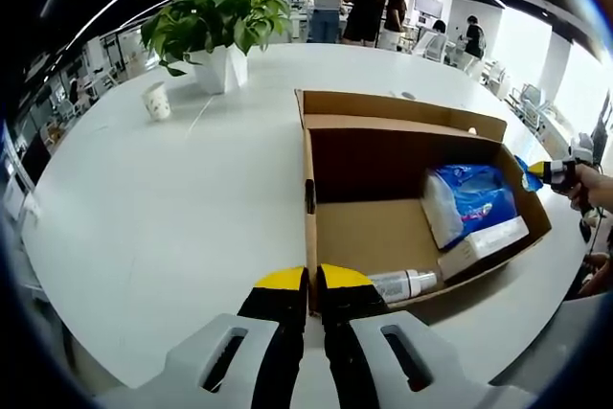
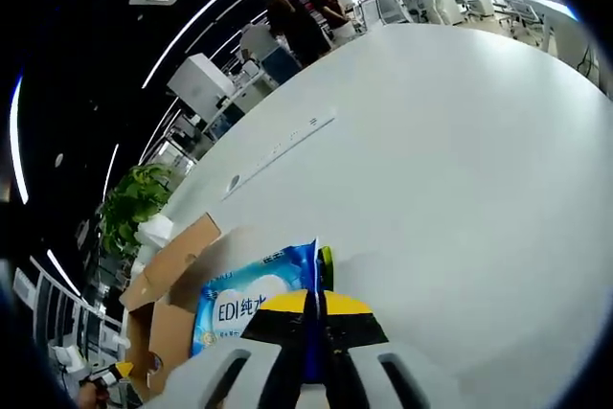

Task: Operate the shoe box by opening the lid, removing the specified soft item, and placing it in the target area until the item is outside and the box remains undamaged.

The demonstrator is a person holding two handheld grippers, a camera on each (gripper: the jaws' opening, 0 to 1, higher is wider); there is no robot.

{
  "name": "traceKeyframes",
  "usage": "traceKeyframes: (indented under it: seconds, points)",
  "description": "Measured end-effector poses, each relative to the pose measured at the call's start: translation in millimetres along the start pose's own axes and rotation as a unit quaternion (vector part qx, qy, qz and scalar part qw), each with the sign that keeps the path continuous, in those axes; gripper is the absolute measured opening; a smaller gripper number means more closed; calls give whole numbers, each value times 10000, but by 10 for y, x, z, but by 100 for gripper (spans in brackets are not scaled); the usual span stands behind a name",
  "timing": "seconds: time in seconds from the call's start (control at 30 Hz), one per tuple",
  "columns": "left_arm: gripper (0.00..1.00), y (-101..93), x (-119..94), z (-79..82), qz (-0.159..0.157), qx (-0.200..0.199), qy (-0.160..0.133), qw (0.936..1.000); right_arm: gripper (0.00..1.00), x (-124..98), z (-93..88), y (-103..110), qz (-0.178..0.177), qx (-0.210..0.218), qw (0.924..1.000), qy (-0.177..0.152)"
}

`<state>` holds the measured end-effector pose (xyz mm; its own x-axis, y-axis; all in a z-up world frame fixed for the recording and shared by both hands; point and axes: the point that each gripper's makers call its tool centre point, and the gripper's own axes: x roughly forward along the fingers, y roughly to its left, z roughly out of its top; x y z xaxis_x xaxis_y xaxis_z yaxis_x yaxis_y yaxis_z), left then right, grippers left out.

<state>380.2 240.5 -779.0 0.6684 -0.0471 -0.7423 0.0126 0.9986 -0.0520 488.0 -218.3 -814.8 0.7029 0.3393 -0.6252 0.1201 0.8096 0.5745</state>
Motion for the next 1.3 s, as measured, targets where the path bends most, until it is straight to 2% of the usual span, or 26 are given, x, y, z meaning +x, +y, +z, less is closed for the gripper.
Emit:
traceKeyframes:
  seconds: [0.6,0.87,1.07,1.3]
  points:
    - [2,1,-16,-3,46,-35,-80,10000,3,-240,128,-39,-106,-323,9991,-245]
    - [2,1,-26,-8,45,-58,-107,9999,6,-379,153,67,30,-824,9962,-276]
    - [2,12,-33,-22,46,-103,-136,9998,9,-493,143,209,215,-1304,9909,-253]
    - [2,18,-36,-28,47,-134,-158,9998,10,-596,153,332,362,-1584,9864,-265]
